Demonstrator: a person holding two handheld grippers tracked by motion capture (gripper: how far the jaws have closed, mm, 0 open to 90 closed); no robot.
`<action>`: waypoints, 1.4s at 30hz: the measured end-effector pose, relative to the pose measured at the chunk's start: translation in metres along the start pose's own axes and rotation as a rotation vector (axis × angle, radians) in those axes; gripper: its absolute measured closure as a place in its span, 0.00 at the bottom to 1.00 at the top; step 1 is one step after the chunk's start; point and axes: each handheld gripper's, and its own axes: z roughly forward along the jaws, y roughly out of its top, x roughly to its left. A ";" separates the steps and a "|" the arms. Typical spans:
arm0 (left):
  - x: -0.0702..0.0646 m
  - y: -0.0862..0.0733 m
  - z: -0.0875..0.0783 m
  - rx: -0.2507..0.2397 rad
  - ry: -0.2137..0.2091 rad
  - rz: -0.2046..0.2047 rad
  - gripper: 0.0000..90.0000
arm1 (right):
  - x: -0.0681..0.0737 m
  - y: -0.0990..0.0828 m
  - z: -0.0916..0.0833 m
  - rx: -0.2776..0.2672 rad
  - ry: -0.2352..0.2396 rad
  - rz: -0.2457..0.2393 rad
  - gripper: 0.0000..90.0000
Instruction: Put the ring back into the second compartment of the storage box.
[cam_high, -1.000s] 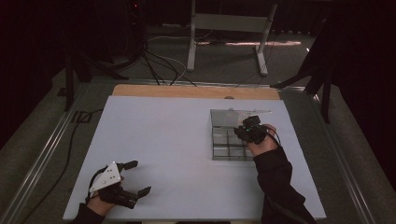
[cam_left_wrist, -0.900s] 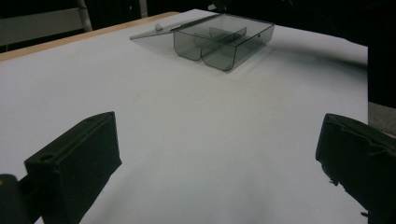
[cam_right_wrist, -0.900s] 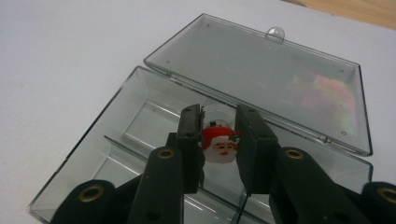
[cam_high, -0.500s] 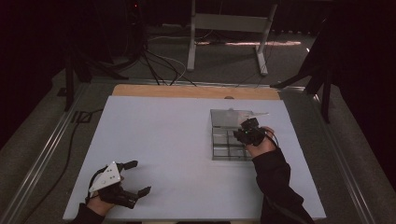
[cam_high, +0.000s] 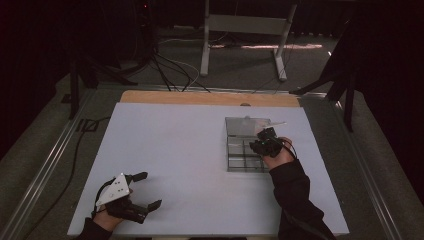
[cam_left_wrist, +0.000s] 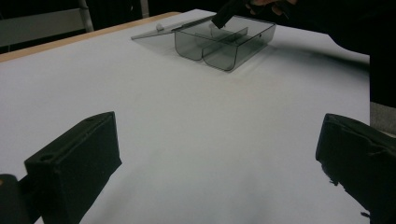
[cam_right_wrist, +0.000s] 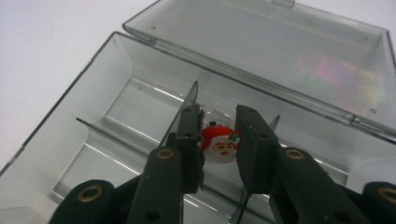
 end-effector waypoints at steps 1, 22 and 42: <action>0.000 0.000 0.000 0.000 0.001 0.000 0.00 | 0.000 0.000 0.001 0.005 0.001 -0.002 0.80; 0.000 0.000 0.000 0.002 0.003 0.002 0.00 | -0.004 -0.004 -0.009 -0.073 0.085 0.030 0.27; -0.001 0.001 0.000 0.000 0.004 0.004 0.00 | 0.004 -0.010 -0.049 -0.169 0.214 -0.047 0.00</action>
